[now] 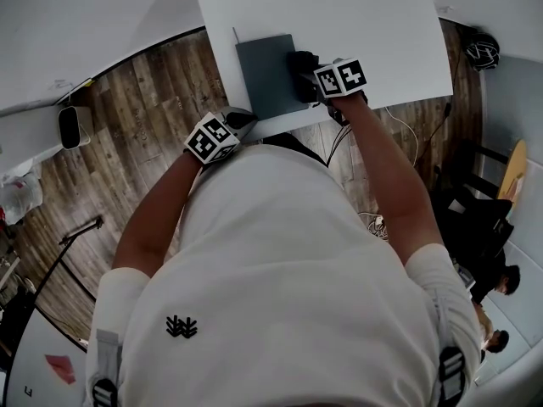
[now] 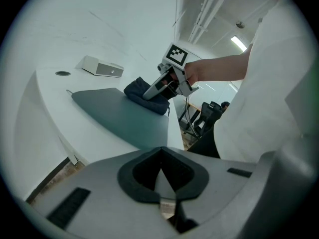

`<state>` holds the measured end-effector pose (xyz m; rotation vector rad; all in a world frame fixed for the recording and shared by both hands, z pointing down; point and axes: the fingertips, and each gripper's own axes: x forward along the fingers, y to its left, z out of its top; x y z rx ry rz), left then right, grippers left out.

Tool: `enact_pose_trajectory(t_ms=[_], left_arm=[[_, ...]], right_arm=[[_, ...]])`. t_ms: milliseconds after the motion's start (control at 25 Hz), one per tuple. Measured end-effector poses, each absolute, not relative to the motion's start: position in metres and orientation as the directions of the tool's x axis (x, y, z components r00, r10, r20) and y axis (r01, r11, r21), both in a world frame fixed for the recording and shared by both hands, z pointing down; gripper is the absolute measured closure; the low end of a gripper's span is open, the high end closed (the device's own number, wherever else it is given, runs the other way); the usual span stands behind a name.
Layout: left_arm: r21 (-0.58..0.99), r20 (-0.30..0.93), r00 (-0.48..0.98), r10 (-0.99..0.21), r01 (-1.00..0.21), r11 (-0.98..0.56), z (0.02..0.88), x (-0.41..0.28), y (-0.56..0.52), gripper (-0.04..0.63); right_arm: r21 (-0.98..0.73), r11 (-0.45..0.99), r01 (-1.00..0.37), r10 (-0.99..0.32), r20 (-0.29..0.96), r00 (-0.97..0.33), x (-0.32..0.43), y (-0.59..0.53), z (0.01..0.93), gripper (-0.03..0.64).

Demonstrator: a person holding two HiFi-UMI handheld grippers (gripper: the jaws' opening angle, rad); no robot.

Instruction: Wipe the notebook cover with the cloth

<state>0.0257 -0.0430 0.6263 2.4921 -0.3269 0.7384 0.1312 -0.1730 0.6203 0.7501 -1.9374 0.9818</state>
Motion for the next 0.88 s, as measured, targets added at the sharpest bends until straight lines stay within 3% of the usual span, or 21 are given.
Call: enact_pose_trajectory(t_ms=[880], left_arm=[[0.420,0.561,0.822,-0.093,-0.380,-0.824,0.628,0.029,-0.045,0.589]], right_arm=[[-0.472,0.611,-0.636,-0.018,0.795,-0.607,0.001,-0.177,0.613,0.560]])
